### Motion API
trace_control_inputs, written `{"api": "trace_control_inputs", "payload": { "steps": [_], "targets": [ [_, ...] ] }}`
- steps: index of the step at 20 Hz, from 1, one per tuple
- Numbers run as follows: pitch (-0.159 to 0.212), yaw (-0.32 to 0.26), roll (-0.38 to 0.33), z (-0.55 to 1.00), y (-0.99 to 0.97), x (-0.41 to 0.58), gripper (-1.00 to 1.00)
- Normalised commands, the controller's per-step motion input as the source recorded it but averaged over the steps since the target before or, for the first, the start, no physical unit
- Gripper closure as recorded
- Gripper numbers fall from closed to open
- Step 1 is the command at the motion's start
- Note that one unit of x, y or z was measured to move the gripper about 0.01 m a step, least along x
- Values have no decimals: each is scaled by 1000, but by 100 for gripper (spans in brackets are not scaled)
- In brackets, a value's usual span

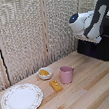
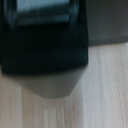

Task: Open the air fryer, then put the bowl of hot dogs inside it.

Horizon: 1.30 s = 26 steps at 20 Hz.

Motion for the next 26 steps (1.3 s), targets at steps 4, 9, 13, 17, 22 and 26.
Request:
{"api": "trace_control_inputs", "payload": {
  "steps": [4, 9, 13, 17, 22, 26],
  "targets": [
    [57, 43, 29, -9, -308, 269, 100],
    [8, -7, 0, 0, 9, -6, 100],
    [0, -38, 4, 96, 36, 0, 100],
    [18, -26, 134, 356, 0, 0, 100],
    [54, -1, 263, 394, -1, 0, 100],
    [47, 0, 305, 279, 0, 0, 100]
  ]
}}
